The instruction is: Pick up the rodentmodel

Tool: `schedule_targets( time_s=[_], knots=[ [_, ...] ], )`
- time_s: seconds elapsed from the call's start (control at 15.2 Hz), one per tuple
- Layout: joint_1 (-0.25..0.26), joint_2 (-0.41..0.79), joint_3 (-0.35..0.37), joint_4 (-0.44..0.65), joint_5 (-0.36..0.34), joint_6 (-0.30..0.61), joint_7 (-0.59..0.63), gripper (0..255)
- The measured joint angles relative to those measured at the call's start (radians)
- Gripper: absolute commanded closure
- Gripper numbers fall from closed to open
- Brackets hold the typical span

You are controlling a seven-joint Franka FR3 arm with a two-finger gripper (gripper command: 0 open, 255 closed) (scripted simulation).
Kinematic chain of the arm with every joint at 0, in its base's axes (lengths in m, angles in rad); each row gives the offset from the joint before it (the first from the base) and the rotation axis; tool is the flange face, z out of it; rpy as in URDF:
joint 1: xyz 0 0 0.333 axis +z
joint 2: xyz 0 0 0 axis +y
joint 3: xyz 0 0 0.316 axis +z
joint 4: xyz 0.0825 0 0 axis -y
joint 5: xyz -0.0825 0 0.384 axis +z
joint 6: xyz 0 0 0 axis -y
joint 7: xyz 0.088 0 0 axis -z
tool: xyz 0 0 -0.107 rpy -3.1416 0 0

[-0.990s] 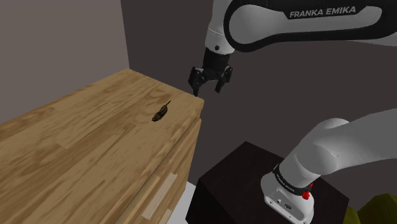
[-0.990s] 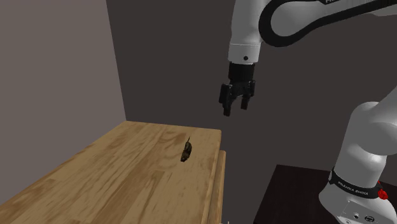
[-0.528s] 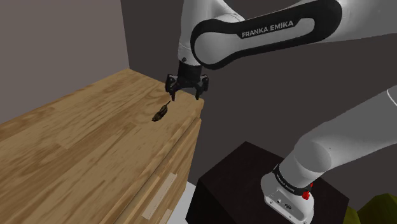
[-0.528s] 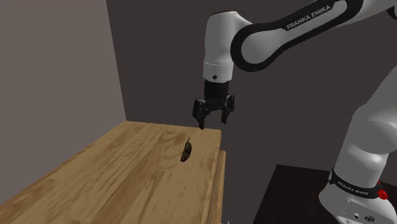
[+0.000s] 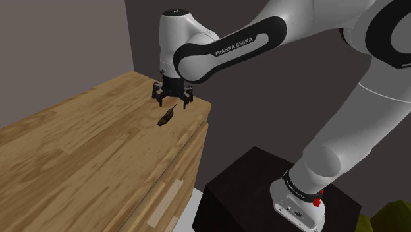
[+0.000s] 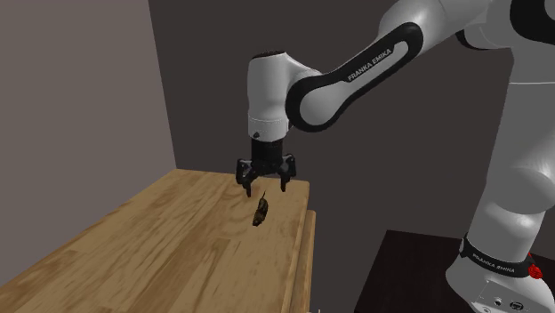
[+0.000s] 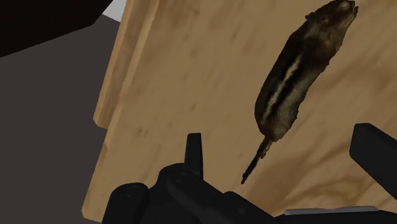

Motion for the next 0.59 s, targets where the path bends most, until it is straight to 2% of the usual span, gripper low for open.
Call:
schedule_targets(
  time_s=[0.26, 0.53, 0.59],
  knots=[
    [0.019, 0.074, -0.014, 0.018, -0.070, 0.033, 0.076, 0],
    [0.031, 0.111, -0.024, 0.001, -0.108, 0.075, 0.108, 0],
    [0.031, 0.112, -0.025, -0.003, -0.110, 0.080, 0.110, 255]
  ],
)
